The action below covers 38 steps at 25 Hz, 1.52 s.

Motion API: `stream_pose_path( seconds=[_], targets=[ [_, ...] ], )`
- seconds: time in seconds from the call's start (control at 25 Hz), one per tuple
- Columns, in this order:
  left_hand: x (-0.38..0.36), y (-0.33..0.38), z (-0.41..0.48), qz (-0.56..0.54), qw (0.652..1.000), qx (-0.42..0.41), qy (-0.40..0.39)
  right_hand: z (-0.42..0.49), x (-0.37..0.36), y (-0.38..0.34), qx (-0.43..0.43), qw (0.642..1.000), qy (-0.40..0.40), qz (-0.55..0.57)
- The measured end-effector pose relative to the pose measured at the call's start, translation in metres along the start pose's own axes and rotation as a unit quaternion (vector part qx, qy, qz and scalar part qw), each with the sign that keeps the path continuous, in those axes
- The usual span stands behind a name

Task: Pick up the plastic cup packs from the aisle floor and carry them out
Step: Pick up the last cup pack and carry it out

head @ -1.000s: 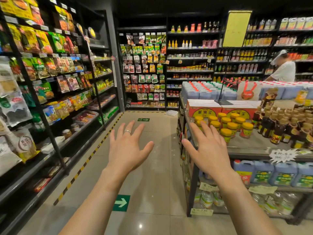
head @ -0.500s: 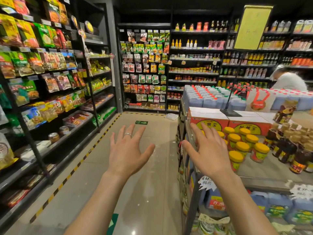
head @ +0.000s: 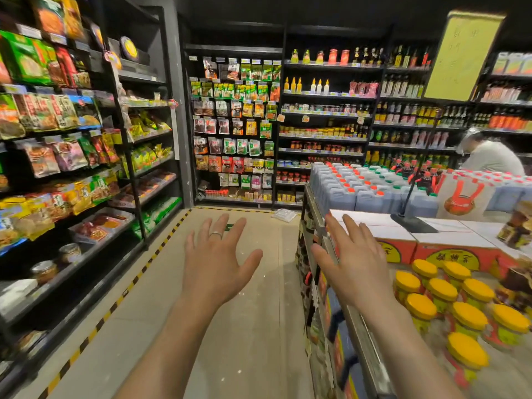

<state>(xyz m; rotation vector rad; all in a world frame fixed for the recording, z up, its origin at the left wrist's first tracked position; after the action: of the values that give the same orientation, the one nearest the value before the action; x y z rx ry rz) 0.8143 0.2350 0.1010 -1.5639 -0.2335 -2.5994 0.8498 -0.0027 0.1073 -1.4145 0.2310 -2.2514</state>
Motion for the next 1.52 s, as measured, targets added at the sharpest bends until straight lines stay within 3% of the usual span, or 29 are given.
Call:
stream_pose_path(
  seconds=[0.24,0.56,1.2,1.52],
  targets=[
    [-0.043,-0.042,0.123,0.009,1.0,-0.021,-0.007,0.112,-0.067,-0.029,0.003,1.0,0.03,-0.003],
    [-0.103,-0.073,0.234,0.006,1.0,-0.017,-0.019,0.218,-0.144,-0.034,-0.014,1.0,-0.003,0.013],
    [-0.274,-0.046,0.55,0.037,0.999,-0.016,-0.021,0.549,-0.304,0.044,-0.007,0.999,-0.019,0.05],
    [-0.343,-0.039,0.659,0.037,0.999,-0.005,-0.029,0.657,-0.359,0.075,-0.008,0.998,-0.035,0.042]
  ],
)
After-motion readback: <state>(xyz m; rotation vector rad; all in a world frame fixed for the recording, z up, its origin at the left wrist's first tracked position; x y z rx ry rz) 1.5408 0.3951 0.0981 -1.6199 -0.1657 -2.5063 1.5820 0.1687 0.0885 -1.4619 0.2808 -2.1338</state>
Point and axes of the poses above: each hand's wrist, its own z-axis towards the middle knuckle, its own x-axis out of the back of the hand, y = z × x, the point moved 8 cm from there along z, towards the middle knuckle, and after that the axes turned 9 degrees about z, right-handed, at the moved point
